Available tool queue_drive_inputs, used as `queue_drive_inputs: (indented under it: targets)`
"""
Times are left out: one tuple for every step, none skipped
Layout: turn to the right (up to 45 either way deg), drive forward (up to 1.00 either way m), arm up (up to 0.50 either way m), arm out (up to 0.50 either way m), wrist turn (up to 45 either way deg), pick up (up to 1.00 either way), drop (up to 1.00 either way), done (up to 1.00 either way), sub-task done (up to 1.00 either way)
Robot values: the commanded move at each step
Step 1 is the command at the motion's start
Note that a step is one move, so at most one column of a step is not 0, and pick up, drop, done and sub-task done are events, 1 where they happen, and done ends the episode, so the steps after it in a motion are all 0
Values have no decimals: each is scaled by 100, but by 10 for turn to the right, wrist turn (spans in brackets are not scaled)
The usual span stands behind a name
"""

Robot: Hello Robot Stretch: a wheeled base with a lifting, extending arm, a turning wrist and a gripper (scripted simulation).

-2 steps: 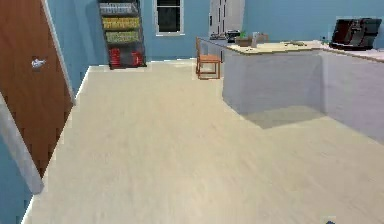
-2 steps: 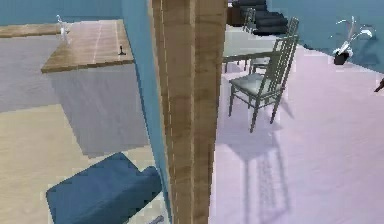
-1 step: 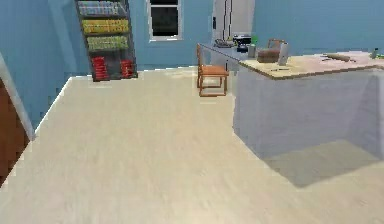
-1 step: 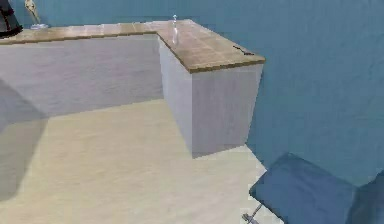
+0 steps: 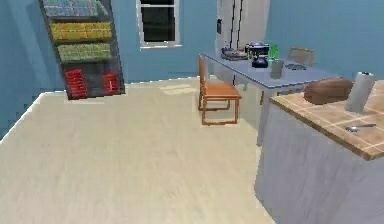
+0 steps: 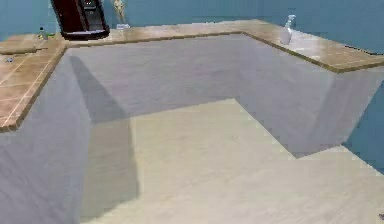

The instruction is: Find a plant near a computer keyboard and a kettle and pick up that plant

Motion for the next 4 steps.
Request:
queue_drive_inputs:
  targets:
    - [0, 100, 0, 0, 0, 0, 0, 0, 0]
    - [0, 35, 0, 0, 0, 0, 0, 0, 0]
    - [450, 0, 0, 0, 0, 0, 0, 0, 0]
    - [90, 0, 0, 0, 0, 0, 0, 0, 0]
